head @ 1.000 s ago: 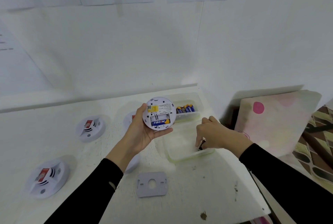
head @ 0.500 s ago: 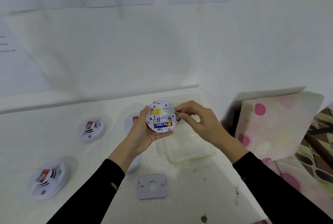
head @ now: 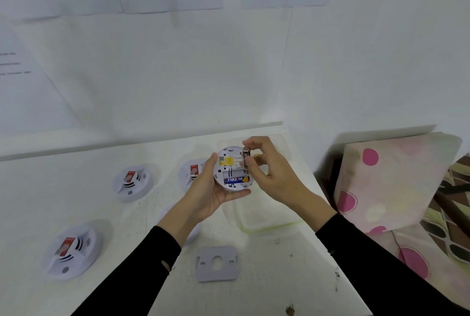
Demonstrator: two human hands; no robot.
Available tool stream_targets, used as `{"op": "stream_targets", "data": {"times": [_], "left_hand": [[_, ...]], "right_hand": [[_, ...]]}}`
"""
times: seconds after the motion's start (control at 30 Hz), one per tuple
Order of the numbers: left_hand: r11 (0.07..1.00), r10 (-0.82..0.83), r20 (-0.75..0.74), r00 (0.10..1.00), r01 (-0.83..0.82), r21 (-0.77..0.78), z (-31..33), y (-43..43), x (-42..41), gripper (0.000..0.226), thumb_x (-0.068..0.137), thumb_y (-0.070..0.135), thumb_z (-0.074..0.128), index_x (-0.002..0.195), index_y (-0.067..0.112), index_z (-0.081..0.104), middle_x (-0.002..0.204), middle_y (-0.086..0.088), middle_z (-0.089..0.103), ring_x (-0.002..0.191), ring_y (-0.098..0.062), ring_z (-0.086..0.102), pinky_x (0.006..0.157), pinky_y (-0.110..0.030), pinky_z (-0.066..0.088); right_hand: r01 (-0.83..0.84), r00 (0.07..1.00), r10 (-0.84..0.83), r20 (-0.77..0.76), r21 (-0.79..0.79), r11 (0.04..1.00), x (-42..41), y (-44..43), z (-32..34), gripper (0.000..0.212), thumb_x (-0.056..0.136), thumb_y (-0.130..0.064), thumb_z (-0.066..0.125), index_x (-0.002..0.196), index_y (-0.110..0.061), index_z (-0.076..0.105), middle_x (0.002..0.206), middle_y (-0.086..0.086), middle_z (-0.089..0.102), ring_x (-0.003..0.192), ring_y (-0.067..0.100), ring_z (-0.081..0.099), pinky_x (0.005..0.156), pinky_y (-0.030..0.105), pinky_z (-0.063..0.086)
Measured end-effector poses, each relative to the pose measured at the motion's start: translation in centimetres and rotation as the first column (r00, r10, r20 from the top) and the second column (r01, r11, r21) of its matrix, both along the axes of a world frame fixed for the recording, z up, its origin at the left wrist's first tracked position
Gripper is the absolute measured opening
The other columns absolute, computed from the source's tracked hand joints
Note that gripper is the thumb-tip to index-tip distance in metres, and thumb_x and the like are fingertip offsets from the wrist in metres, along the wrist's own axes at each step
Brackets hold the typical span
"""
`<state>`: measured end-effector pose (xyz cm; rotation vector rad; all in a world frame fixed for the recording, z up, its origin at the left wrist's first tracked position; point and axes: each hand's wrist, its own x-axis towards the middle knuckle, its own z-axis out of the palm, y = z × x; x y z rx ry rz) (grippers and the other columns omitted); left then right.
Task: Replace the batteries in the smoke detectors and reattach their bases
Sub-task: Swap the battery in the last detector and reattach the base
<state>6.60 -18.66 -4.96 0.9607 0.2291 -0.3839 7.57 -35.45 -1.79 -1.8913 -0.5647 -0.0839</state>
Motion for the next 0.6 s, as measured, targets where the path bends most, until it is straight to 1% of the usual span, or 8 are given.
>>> {"op": "stream_targets", "data": {"times": [0.1,0.17,0.23,0.3,0.33,0.43,0.5,0.6], "left_hand": [[1.000,-0.006,0.016,1.000,0.006,0.021,0.0,0.0,0.1,0.049,0.105,0.047,0.029,0.121,0.015,0.063,0.116,-0.017,0.072,0.103,-0.036,0.071,0.083,-0.048,0.060],[0.999,-0.009,0.013,1.000,0.008,0.036,0.1,0.0,0.1,0.050,0.105,0.047,0.028,0.120,0.014,0.063,0.114,-0.017,0.073,0.102,-0.035,0.071,0.084,-0.048,0.060],[0.999,-0.020,0.008,1.000,0.020,0.034,0.2,-0.1,0.1,0.052,0.105,0.047,0.028,0.119,0.013,0.063,0.114,-0.018,0.073,0.102,-0.034,0.071,0.085,-0.048,0.059],[0.999,-0.037,0.012,0.999,0.037,0.030,0.2,-0.2,0.0,0.053,0.105,0.048,0.027,0.120,0.012,0.063,0.114,-0.018,0.072,0.102,-0.031,0.071,0.088,-0.048,0.058],[0.998,-0.050,0.017,0.999,0.050,0.036,0.3,-0.3,0.0,0.053,0.106,0.048,0.026,0.120,0.013,0.063,0.114,-0.018,0.073,0.103,-0.030,0.071,0.090,-0.049,0.057],[0.995,-0.090,0.038,0.995,0.088,0.056,0.3,-0.5,-0.1,0.053,0.106,0.047,0.022,0.121,0.015,0.062,0.113,-0.014,0.073,0.104,-0.025,0.071,0.094,-0.048,0.056],[0.994,-0.092,0.044,0.995,0.090,0.056,0.3,-0.6,-0.1,0.053,0.107,0.047,0.022,0.120,0.016,0.063,0.114,-0.012,0.074,0.105,-0.024,0.071,0.091,-0.046,0.057],[0.996,-0.082,0.036,0.996,0.081,0.026,0.2,-0.5,-0.1,0.052,0.106,0.047,0.023,0.126,0.016,0.060,0.122,-0.014,0.070,0.113,-0.028,0.068,0.093,-0.048,0.056]], "right_hand": [[-0.022,0.999,0.025,0.028,-0.087,0.996,0.4,-0.1,-0.1,0.024,0.094,-0.011,0.057,0.109,-0.026,0.046,0.101,-0.015,0.058,0.082,-0.005,0.058,0.068,0.007,0.041],[-0.011,0.999,0.016,0.036,-0.122,0.992,0.7,-0.3,-0.4,0.022,0.087,-0.011,0.068,0.103,-0.019,0.054,0.096,-0.009,0.064,0.084,-0.004,0.058,0.071,0.006,0.038],[-0.002,0.998,0.011,0.060,-0.141,0.990,0.8,-0.3,-0.7,0.014,0.082,-0.012,0.074,0.094,-0.014,0.067,0.093,-0.007,0.068,0.085,-0.004,0.057,0.075,0.006,0.038],[-0.013,0.991,0.038,0.127,-0.188,0.982,1.0,-0.2,-1.1,0.011,0.080,-0.012,0.076,0.090,-0.013,0.074,0.096,-0.004,0.067,0.090,-0.005,0.056,0.081,0.007,0.039],[-0.021,0.984,0.059,0.169,-0.220,0.975,0.9,-0.1,-1.3,0.011,0.080,-0.011,0.076,0.091,-0.012,0.076,0.096,-0.004,0.062,0.090,-0.004,0.054,0.082,0.007,0.040],[-0.041,0.962,0.121,0.245,-0.306,0.951,0.7,0.5,-1.1,0.018,0.084,-0.013,0.070,0.101,-0.012,0.075,0.093,-0.009,0.046,0.085,-0.001,0.047,0.079,0.007,0.038],[-0.048,0.967,0.117,0.225,-0.288,0.957,0.6,0.8,-0.7,0.023,0.084,-0.013,0.071,0.107,-0.011,0.069,0.089,-0.012,0.048,0.083,-0.005,0.047,0.077,0.007,0.038],[-0.031,0.986,0.059,0.155,-0.174,0.984,0.6,1.0,-0.6,0.018,0.080,-0.014,0.075,0.090,-0.007,0.062,0.083,-0.011,0.056,0.080,0.003,0.053,0.071,0.013,0.041]]}}
